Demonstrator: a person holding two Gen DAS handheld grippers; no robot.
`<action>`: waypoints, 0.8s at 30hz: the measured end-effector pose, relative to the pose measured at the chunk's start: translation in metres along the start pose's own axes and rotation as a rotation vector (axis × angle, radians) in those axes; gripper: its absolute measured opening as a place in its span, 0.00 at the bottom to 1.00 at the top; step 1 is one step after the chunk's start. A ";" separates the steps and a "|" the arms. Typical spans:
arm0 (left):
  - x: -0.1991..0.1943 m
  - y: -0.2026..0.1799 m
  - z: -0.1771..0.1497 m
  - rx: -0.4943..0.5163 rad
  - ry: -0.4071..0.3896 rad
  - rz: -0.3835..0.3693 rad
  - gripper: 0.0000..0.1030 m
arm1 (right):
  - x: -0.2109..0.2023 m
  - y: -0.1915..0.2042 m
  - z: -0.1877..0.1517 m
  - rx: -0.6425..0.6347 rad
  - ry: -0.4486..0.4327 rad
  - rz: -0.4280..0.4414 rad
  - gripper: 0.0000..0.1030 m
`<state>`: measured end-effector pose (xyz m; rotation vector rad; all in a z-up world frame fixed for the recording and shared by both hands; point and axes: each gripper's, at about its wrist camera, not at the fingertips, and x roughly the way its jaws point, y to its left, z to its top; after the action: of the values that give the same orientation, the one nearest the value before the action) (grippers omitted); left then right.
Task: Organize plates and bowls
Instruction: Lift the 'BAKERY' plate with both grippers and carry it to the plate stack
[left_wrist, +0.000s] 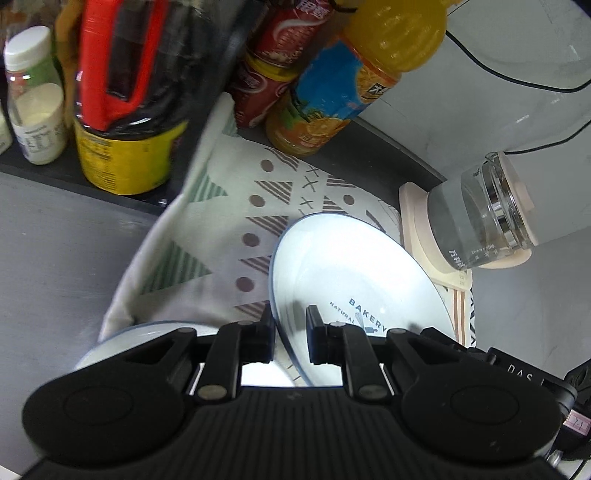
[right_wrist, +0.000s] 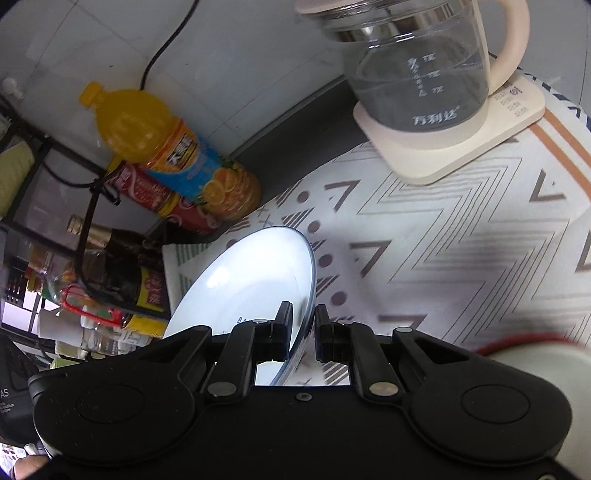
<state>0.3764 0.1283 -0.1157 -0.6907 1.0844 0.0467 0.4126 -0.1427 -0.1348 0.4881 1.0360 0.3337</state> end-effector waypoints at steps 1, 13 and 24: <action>-0.003 0.003 -0.001 0.005 0.002 -0.001 0.14 | -0.001 0.003 -0.005 0.003 -0.006 0.001 0.12; -0.036 0.042 -0.015 0.032 -0.001 -0.020 0.14 | -0.012 0.035 -0.061 -0.004 -0.074 -0.007 0.12; -0.051 0.066 -0.033 0.040 0.018 -0.031 0.14 | -0.022 0.053 -0.097 -0.029 -0.101 -0.024 0.12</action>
<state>0.3014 0.1772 -0.1157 -0.6731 1.0890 -0.0074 0.3147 -0.0867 -0.1309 0.4618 0.9372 0.2993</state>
